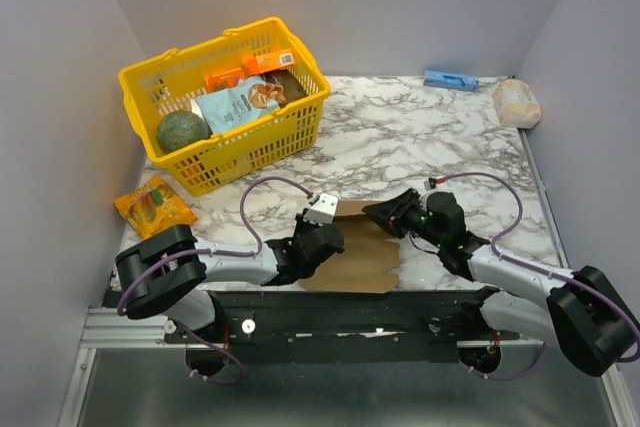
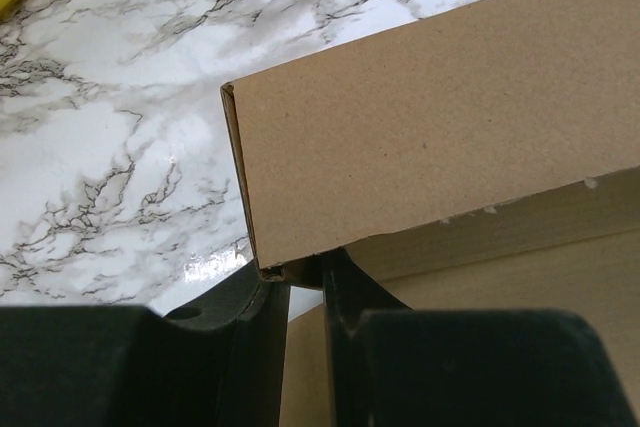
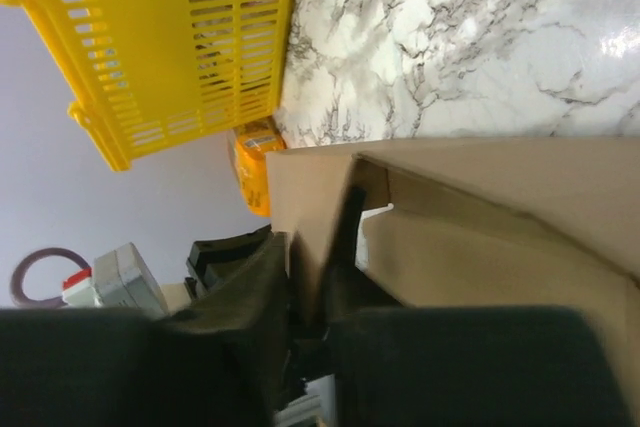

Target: Fold the paper box

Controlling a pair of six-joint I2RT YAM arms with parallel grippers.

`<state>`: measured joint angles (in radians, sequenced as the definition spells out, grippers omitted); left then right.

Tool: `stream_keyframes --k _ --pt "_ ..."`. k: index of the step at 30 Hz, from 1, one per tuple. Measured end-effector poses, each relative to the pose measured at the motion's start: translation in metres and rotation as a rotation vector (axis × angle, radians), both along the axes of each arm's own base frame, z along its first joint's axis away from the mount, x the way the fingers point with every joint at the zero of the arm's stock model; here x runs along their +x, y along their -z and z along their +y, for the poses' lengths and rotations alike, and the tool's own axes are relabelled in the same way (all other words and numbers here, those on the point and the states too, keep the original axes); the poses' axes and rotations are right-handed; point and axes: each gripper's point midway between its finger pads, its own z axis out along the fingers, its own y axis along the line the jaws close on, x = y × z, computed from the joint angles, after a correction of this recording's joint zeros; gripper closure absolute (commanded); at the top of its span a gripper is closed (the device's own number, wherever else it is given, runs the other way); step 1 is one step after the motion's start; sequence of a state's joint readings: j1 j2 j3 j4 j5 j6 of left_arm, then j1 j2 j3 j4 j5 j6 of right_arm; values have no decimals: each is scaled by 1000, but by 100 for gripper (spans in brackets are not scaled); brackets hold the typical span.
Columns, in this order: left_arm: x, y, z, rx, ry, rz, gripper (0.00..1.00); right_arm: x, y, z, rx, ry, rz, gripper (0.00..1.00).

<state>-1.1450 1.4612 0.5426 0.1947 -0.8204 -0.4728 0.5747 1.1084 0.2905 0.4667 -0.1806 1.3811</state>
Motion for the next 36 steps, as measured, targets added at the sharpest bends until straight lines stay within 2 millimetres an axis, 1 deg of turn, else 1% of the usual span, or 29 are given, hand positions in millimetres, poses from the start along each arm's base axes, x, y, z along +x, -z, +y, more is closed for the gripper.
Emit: stream_keyframes --k 3,5,8,11,13,15,19,23,27,31,36 --pt "2 -3 -4 10 -2 9 75 -2 -4 -6 -36 3 -36 27" --pt "4 -7 -9 16 -3 13 75 -5 -10 -12 -68 6 -78 26" --pt "8 -9 -13 23 -3 27 75 -10 -19 -24 -115 22 -139 27" --pt "10 -7 -12 30 -3 47 75 -19 -17 -38 -156 43 -173 30" --pt "11 -4 -9 38 -6 64 75 -26 -6 -47 -188 57 -170 34" --pt "11 -2 -5 49 -10 80 75 -34 9 -57 -222 68 -148 36" --pt "15 0 0 54 -21 98 75 -45 36 -71 -289 87 -91 36" --pt "15 1 1 50 -19 108 75 -47 53 -80 -363 94 -57 34" --pt "14 1 0 49 -16 112 76 -48 75 -86 -472 67 -3 34" --pt "14 0 0 46 -13 113 76 -44 89 -87 -548 42 28 34" --pt "13 0 -1 42 -10 115 77 -34 89 -80 -565 21 -19 37"
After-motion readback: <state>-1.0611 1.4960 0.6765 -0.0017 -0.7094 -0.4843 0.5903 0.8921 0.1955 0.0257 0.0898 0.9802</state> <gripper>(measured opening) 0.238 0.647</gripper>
